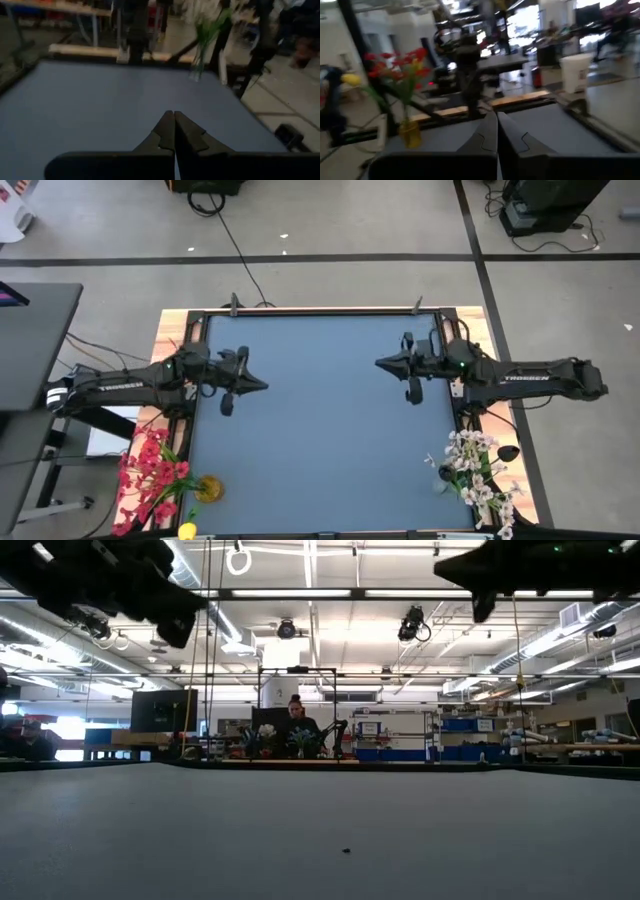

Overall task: Sort flowers into vase by color
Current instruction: Return to Home Position

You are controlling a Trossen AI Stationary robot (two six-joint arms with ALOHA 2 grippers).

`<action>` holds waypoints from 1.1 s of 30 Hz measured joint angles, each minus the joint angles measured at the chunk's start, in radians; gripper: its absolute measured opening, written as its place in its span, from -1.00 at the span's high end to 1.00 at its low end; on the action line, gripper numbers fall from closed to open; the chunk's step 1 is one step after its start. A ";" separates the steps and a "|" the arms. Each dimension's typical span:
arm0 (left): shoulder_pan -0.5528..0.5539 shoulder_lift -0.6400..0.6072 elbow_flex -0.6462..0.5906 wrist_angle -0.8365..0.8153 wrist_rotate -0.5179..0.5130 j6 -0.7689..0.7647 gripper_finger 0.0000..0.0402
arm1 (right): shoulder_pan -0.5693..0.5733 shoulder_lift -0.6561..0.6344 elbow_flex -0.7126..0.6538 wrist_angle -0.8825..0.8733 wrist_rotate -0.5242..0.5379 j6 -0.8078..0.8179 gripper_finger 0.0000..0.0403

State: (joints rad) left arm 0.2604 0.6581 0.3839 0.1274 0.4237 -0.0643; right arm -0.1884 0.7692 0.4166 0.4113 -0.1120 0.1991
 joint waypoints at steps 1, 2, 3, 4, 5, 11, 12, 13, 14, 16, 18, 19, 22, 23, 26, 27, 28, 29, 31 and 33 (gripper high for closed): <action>-0.010 -0.006 -0.017 -0.010 -0.022 0.000 0.99 | 0.006 -0.024 -0.016 -0.003 0.028 -0.013 0.98; -0.019 -0.011 -0.029 -0.014 -0.043 -0.001 0.99 | 0.011 -0.050 -0.035 -0.007 0.049 -0.015 0.98; -0.027 -0.017 -0.037 -0.014 -0.067 0.000 0.99 | 0.012 -0.077 -0.054 -0.011 0.061 -0.014 0.99; -0.031 -0.026 -0.041 -0.011 -0.084 0.000 0.99 | 0.011 -0.101 -0.073 -0.018 0.064 -0.009 0.99; -0.033 -0.037 -0.044 -0.008 -0.097 0.000 0.99 | 0.011 -0.126 -0.090 -0.029 0.062 -0.007 0.99; -0.033 -0.157 -0.045 -0.114 -0.110 0.008 0.99 | -0.015 -0.296 -0.157 -0.100 0.036 0.000 0.99; -0.033 -0.182 -0.045 -0.160 -0.109 0.012 0.99 | -0.026 -0.322 -0.163 -0.123 0.013 0.002 0.99; -0.033 -0.203 -0.045 -0.202 -0.107 0.013 0.99 | -0.038 -0.347 -0.167 -0.158 -0.012 0.008 0.99; -0.033 -0.220 -0.045 -0.240 -0.106 0.012 0.99 | -0.050 -0.371 -0.170 -0.201 -0.034 0.014 0.99; -0.033 -0.246 -0.045 -0.287 -0.097 0.012 0.99 | -0.070 -0.416 -0.180 -0.268 -0.065 0.023 0.99; -0.033 -0.271 -0.046 -0.288 -0.093 0.006 0.99 | -0.088 -0.448 -0.189 -0.290 -0.072 0.026 0.99; -0.033 -0.281 -0.046 -0.288 -0.093 -0.003 0.99 | -0.097 -0.460 -0.193 -0.290 -0.074 0.025 0.99; -0.035 -0.320 -0.049 -0.305 -0.096 -0.047 0.99 | -0.113 -0.491 -0.194 -0.290 -0.101 0.011 0.99; -0.041 -0.334 -0.056 -0.302 -0.109 -0.071 0.99 | -0.116 -0.499 -0.194 -0.292 -0.113 0.011 0.99; -0.073 -0.362 -0.102 -0.262 -0.161 -0.132 0.99 | -0.118 -0.514 -0.194 -0.303 -0.150 0.010 0.99; -0.087 -0.364 -0.118 -0.237 -0.183 -0.151 0.99 | -0.118 -0.516 -0.194 -0.305 -0.160 0.009 0.99; -0.105 -0.364 -0.136 -0.210 -0.205 -0.160 0.99 | -0.118 -0.516 -0.194 -0.309 -0.173 0.009 0.99; -0.123 -0.364 -0.152 -0.183 -0.224 -0.171 0.99 | -0.118 -0.516 -0.194 -0.316 -0.183 0.009 0.99; -0.160 -0.364 -0.178 -0.139 -0.277 -0.176 0.99 | -0.118 -0.515 -0.194 -0.337 -0.197 0.006 0.99; -0.200 -0.366 -0.202 -0.130 -0.324 -0.175 0.99 | -0.118 -0.515 -0.195 -0.353 -0.197 -0.001 0.99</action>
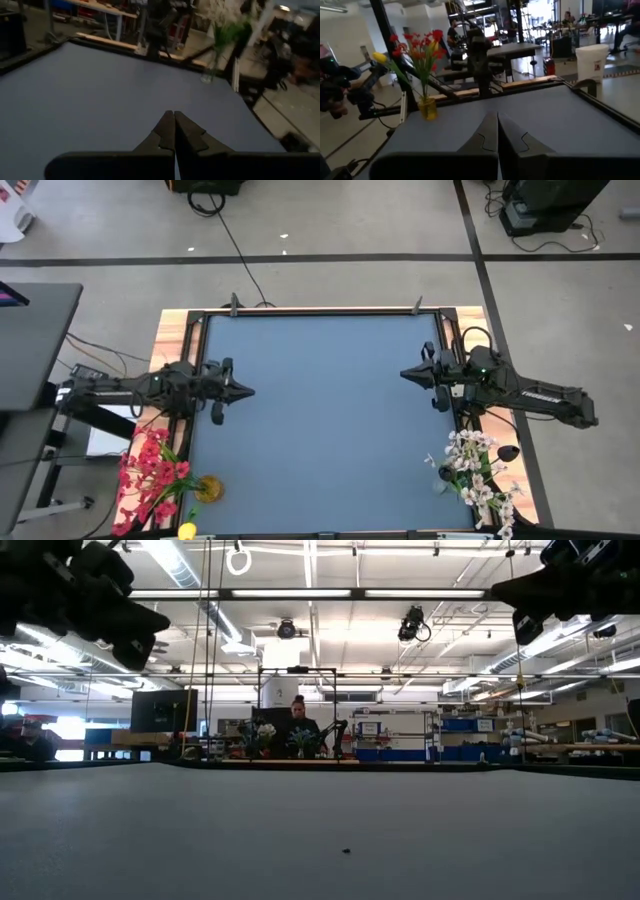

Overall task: Sort flowers into vase by color
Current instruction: Return to Home Position

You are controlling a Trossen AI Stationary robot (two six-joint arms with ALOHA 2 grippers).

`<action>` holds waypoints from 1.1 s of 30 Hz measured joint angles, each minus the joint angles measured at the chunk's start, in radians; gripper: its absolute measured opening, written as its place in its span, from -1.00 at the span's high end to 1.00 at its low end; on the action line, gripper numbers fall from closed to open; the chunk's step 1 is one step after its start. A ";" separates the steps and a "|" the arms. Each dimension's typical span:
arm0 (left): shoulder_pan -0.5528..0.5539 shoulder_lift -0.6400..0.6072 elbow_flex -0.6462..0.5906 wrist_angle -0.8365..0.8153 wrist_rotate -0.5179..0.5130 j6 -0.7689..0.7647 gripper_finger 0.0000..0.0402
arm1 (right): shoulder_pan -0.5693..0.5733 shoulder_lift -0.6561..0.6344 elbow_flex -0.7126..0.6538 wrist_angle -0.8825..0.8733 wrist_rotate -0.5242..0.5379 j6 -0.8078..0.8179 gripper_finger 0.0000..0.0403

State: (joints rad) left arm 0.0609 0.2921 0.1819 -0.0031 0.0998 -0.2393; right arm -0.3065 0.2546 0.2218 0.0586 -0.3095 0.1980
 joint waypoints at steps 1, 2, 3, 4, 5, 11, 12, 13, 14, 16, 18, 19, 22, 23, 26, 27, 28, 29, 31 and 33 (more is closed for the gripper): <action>-0.017 -0.005 -0.010 -0.002 -0.003 0.008 0.99 | 0.000 0.000 0.000 0.001 -0.002 -0.006 0.99; -0.034 -0.018 -0.018 -0.004 -0.003 0.018 0.99 | 0.000 0.000 0.000 0.004 -0.005 -0.009 0.99; -0.048 -0.033 -0.027 -0.006 -0.002 0.022 0.99 | 0.000 -0.001 0.000 0.009 -0.007 -0.010 0.99; -0.059 -0.051 -0.033 -0.013 -0.002 0.023 0.99 | 0.000 -0.003 0.000 0.008 -0.008 -0.010 0.99; -0.063 -0.071 -0.037 -0.019 -0.003 0.023 0.99 | 0.000 -0.010 0.000 -0.003 -0.014 -0.011 0.99; -0.066 -0.202 -0.042 -0.107 -0.007 0.029 0.99 | -0.005 -0.083 0.000 -0.075 -0.046 -0.021 0.99; -0.066 -0.224 -0.042 -0.125 -0.007 0.029 0.99 | -0.005 -0.100 0.000 -0.091 -0.054 -0.025 0.99; -0.066 -0.242 -0.042 -0.144 -0.008 0.028 0.99 | -0.005 -0.117 0.000 -0.103 -0.056 -0.030 0.99; -0.066 -0.260 -0.042 -0.170 -0.009 0.027 0.99 | -0.005 -0.135 0.000 -0.117 -0.054 -0.034 0.99; -0.065 -0.289 -0.042 -0.209 -0.009 0.027 0.99 | -0.005 -0.167 -0.015 -0.119 -0.052 -0.023 0.99; -0.065 -0.291 -0.042 -0.208 -0.009 0.028 0.99 | -0.005 -0.202 -0.053 -0.096 -0.047 0.014 0.99; -0.065 -0.289 -0.042 -0.207 -0.009 0.032 0.99 | -0.005 -0.218 -0.076 -0.072 -0.047 0.040 1.00; -0.065 -0.288 -0.076 -0.163 -0.009 0.040 0.99 | -0.004 -0.252 -0.142 -0.020 -0.048 0.109 1.00; -0.065 -0.288 -0.100 -0.128 -0.009 0.037 0.99 | -0.003 -0.252 -0.161 -0.011 -0.051 0.125 1.00; -0.070 -0.271 -0.173 0.036 -0.012 0.012 0.99 | 0.005 -0.248 -0.191 -0.004 -0.054 0.148 1.00; -0.074 -0.266 -0.173 0.043 -0.011 0.023 0.99 | 0.014 -0.248 -0.197 0.004 -0.054 0.148 1.00; -0.077 -0.266 -0.172 0.044 -0.013 0.036 0.99 | 0.024 -0.249 -0.206 0.018 -0.053 0.144 1.00; -0.077 -0.267 -0.172 0.035 -0.014 0.046 0.99 | 0.033 -0.249 -0.214 0.030 -0.048 0.133 1.00; -0.076 -0.267 -0.172 0.027 -0.023 0.047 0.99 | 0.054 -0.249 -0.216 0.037 -0.024 0.101 1.00; -0.076 -0.266 -0.172 0.027 -0.024 0.055 0.99 | 0.074 -0.249 -0.216 0.038 0.006 0.071 1.00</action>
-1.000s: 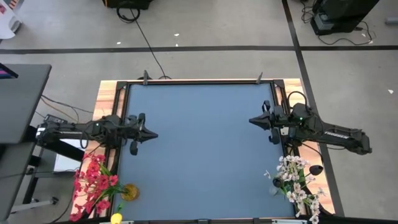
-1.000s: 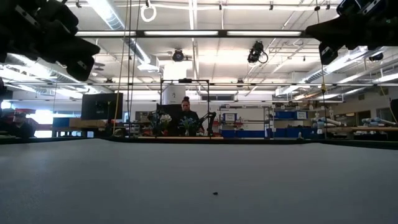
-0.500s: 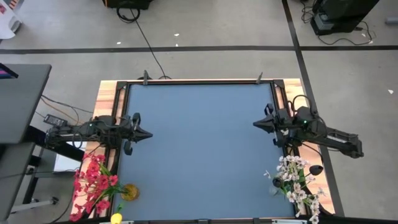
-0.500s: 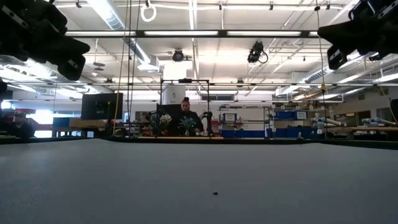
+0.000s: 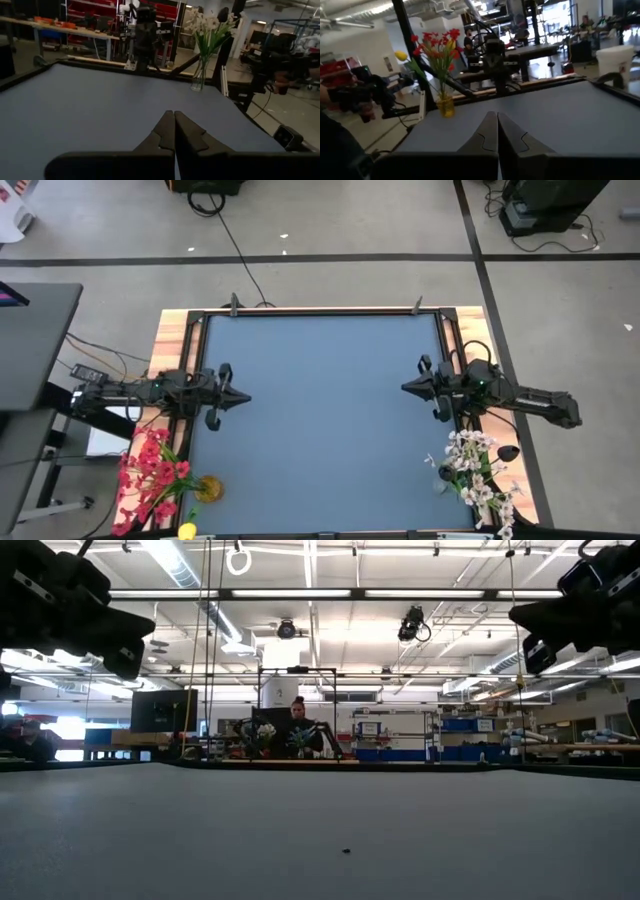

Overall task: Sort flowers into vase by color
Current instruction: Return to Home Position

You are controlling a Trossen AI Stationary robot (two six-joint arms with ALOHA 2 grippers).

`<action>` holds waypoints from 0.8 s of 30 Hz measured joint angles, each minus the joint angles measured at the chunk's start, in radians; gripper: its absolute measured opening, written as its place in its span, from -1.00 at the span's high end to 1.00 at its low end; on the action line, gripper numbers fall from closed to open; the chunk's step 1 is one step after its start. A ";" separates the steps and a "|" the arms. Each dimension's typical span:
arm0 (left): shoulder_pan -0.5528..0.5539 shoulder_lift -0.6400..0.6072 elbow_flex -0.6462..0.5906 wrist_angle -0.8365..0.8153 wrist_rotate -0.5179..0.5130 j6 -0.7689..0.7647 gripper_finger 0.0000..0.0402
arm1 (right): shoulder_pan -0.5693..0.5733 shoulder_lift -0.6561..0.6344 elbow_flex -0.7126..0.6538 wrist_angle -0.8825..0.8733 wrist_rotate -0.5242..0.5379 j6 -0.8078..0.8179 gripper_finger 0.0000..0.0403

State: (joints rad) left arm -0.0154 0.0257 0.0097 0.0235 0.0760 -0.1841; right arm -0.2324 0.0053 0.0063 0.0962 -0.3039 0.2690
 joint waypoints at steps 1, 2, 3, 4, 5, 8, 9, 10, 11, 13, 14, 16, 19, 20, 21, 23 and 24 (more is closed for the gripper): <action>0.000 0.000 0.000 0.000 -0.001 0.015 0.99 | 0.010 0.000 0.000 -0.003 0.013 -0.016 1.00; 0.000 0.000 0.000 -0.002 -0.010 0.028 0.99 | 0.017 0.000 0.000 -0.007 0.030 -0.030 1.00; 0.000 0.000 0.000 -0.004 -0.022 0.039 0.99 | 0.022 0.000 0.000 -0.014 0.050 -0.039 1.00; 0.000 0.000 0.000 -0.007 -0.034 0.046 0.99 | 0.024 0.000 0.000 -0.025 0.069 -0.041 0.99; 0.000 0.000 0.000 -0.008 -0.036 0.046 0.99 | 0.025 0.001 0.000 -0.031 0.084 -0.040 0.99; 0.000 0.000 0.000 -0.008 -0.037 0.018 0.99 | 0.025 0.002 0.000 -0.030 0.096 -0.027 0.93; 0.000 0.000 0.000 -0.008 -0.038 0.001 0.99 | 0.025 0.003 0.000 -0.032 0.099 -0.027 0.91; 0.000 0.000 0.000 -0.008 -0.038 -0.008 0.98 | 0.025 0.003 0.000 -0.032 0.101 -0.029 0.88; 0.000 0.000 0.000 -0.008 -0.037 -0.010 0.97 | 0.025 0.002 0.000 -0.036 0.101 -0.033 0.85; 0.000 0.000 0.000 -0.009 -0.037 -0.008 0.94 | 0.025 0.003 0.000 -0.048 0.101 -0.032 0.82; 0.000 0.000 0.000 -0.009 -0.037 -0.007 0.93 | 0.025 0.003 0.000 -0.048 0.101 -0.014 0.80; 0.000 0.000 0.000 -0.008 -0.037 -0.007 0.90 | 0.025 0.003 0.000 -0.045 0.101 0.032 0.79; 0.000 0.000 0.000 -0.008 -0.037 -0.009 0.89 | 0.025 0.003 0.000 -0.045 0.101 0.050 0.79; 0.000 0.000 0.000 -0.007 -0.037 -0.010 0.89 | 0.025 0.003 0.000 -0.045 0.101 0.050 0.79; 0.000 0.000 0.000 -0.007 -0.037 -0.010 0.89 | 0.025 0.003 0.000 -0.045 0.101 0.050 0.79; 0.000 0.000 0.000 -0.007 -0.037 -0.010 0.88 | 0.025 0.003 0.000 -0.045 0.101 0.050 0.79; 0.000 0.000 0.000 -0.007 -0.037 -0.011 0.88 | 0.025 0.003 0.000 -0.045 0.101 0.050 0.79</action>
